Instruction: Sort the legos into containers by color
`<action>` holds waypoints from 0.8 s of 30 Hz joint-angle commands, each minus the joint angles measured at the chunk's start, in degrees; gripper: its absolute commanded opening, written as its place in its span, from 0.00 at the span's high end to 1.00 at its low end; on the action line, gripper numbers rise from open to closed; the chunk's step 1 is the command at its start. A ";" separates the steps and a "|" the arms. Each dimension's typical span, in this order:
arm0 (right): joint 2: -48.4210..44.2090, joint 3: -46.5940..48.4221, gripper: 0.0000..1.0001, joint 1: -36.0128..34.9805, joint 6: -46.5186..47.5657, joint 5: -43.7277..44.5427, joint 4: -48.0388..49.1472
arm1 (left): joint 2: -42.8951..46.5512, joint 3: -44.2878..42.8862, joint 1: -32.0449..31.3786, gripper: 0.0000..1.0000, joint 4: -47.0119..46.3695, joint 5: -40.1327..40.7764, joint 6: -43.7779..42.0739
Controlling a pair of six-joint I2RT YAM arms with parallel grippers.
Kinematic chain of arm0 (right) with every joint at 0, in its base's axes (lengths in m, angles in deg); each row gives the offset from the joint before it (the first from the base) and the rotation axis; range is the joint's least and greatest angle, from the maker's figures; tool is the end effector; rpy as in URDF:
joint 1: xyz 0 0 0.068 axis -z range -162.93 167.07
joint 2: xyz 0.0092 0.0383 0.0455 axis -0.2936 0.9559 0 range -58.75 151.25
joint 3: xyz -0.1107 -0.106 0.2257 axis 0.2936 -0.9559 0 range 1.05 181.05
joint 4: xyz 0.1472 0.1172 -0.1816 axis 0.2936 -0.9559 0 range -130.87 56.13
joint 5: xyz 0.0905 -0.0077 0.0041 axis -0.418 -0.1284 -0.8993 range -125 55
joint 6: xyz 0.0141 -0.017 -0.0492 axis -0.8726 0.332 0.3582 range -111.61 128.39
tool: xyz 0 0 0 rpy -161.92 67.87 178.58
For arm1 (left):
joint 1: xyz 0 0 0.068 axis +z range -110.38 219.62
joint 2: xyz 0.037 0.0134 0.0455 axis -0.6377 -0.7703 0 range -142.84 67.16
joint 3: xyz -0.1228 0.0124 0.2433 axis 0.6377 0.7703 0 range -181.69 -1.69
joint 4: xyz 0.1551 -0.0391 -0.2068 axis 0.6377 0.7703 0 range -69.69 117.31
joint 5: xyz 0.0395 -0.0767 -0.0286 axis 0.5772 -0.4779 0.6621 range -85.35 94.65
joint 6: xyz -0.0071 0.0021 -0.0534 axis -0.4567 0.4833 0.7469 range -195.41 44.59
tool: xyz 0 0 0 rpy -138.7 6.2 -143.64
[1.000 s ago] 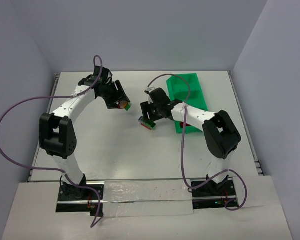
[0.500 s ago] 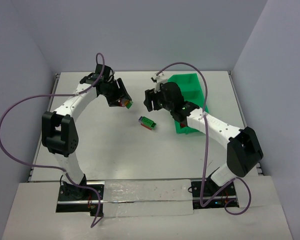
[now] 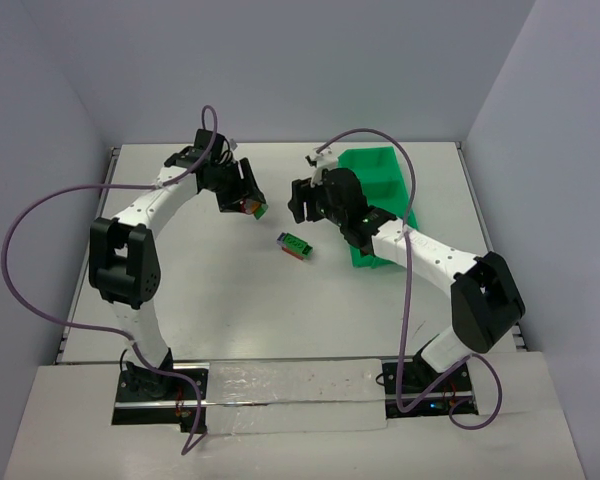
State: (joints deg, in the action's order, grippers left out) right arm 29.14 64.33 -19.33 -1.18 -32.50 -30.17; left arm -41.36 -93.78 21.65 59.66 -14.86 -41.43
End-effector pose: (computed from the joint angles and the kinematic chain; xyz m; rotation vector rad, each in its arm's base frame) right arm 0.2910 0.2126 0.2907 -0.4275 1.9199 0.4892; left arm 0.3923 -0.1397 0.2633 -0.2298 2.6413 -0.7662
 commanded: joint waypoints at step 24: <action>23.46 30.13 0.29 17.59 -12.23 8.58 -30.33 | -6.85 -10.74 -0.22 1.00 7.23 3.84 -6.47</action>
State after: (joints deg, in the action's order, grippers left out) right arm 48.39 89.85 -2.52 -13.83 -23.14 -56.29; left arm -47.38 -100.73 21.34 65.61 -12.08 -46.16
